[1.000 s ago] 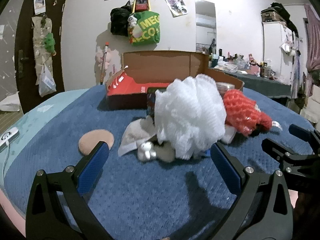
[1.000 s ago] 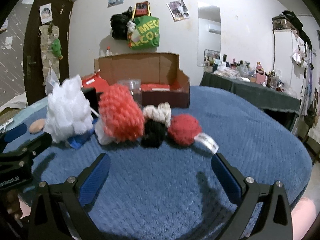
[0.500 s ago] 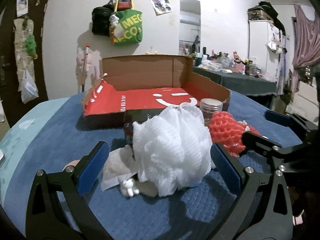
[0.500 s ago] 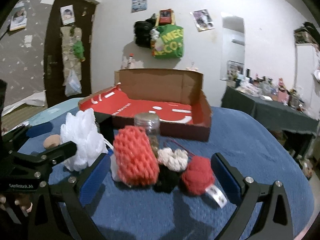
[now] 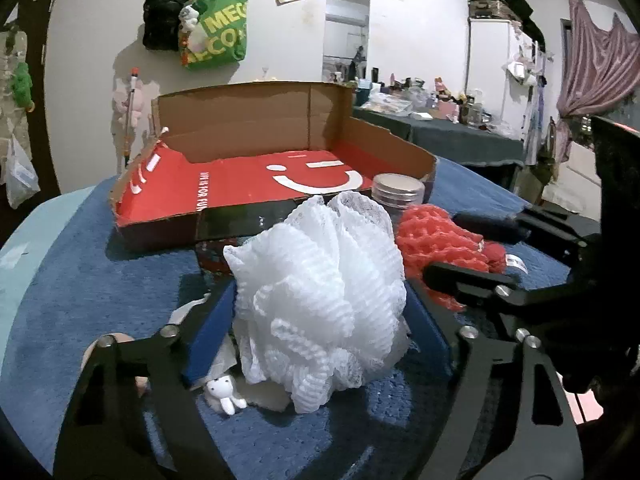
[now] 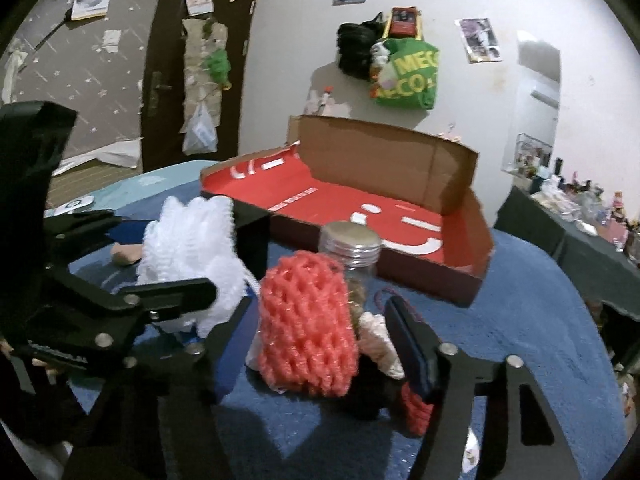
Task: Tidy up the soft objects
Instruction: 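Grasp the white mesh bath pouf with the left gripper while the right gripper grasps the red mesh net, then carry the pouf and red net with both grippers into the red cardboard box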
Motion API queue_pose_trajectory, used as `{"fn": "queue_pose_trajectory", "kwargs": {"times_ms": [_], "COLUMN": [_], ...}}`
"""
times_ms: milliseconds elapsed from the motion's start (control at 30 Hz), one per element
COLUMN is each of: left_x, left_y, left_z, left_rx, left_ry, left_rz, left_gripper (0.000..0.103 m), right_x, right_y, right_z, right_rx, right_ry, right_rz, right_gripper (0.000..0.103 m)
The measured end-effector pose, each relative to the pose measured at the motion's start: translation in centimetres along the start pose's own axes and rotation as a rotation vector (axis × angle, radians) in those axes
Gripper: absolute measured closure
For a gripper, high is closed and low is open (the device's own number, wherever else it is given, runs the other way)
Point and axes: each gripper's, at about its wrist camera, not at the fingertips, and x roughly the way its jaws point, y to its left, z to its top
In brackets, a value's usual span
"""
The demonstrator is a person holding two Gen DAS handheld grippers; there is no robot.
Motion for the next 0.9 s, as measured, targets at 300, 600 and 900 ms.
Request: {"fn": "queue_pose_trajectory", "kwargs": {"times_ms": [300,600,900], "left_x": [-0.4,-1.9,-3.4], "left_y": [0.0,-0.1,0.0], "left_z": [-0.2,0.2,0.7], "left_rx": [0.001,0.005,0.009], "left_ry": [-0.009,-0.047,-0.088], "left_rz": [-0.038,-0.052,-0.052], "left_gripper": [0.052,0.056,0.057], "right_x": [-0.2,-1.7,-2.7], "right_y": [0.4,0.7,0.9], "right_z": [-0.5,0.3,0.8], "right_rx": [0.032,0.058,0.076], "right_ry": [0.001,-0.048,-0.074], "right_rz": [0.049,0.035,0.029], "right_gripper": [0.068,0.070,0.070]}}
